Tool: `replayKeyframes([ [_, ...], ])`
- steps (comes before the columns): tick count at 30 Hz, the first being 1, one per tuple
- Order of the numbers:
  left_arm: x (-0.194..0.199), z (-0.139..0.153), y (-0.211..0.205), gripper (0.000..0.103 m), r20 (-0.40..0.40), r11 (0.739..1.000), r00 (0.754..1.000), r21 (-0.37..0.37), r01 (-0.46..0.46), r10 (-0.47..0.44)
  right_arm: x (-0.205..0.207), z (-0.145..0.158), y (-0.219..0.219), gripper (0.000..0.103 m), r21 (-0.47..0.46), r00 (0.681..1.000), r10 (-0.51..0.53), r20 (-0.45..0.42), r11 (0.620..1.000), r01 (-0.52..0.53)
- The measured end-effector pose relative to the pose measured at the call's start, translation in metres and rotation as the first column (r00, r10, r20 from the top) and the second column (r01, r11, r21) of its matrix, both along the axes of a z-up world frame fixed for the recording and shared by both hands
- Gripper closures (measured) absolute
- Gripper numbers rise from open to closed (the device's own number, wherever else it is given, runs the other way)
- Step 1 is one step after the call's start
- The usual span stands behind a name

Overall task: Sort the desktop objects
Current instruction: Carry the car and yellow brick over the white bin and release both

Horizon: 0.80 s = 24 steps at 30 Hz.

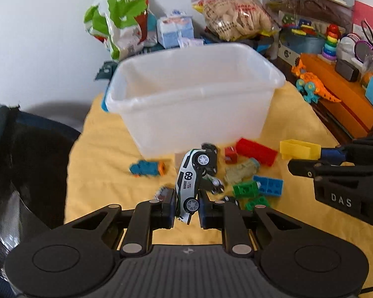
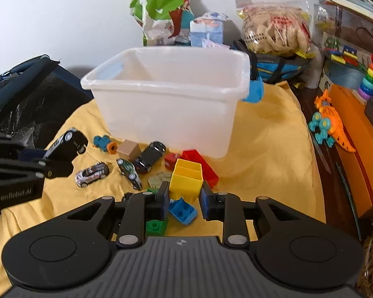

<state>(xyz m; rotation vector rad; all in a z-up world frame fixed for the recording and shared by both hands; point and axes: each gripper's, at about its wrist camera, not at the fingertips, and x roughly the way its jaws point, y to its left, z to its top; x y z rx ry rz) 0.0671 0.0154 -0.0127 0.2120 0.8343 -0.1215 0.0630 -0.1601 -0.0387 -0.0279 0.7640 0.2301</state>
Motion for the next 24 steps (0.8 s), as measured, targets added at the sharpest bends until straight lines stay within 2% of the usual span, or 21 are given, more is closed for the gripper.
replayKeyframes([
  [11,0.05,0.068,0.003,0.082,0.157,0.998,0.988,0.055,-0.013,0.004,0.027,0.054,0.005,0.075,0.015,0.989,0.032,0.144,0.999,-0.035],
  [14,0.067,0.078,0.002,0.082,0.186,0.997,0.982,0.073,-0.02,0.006,0.038,0.065,0.006,0.075,0.015,0.985,0.033,0.169,0.999,-0.036],
  [18,0.091,0.078,-0.004,0.082,0.192,0.995,0.981,0.096,-0.029,0.01,0.06,0.071,0.006,0.075,0.014,0.985,0.023,0.173,1.0,-0.025],
  [24,0.13,0.058,-0.009,0.082,0.165,0.989,0.986,0.139,-0.054,0.031,0.097,0.068,0.006,0.075,0.008,0.989,0.008,0.149,1.0,-0.009],
])
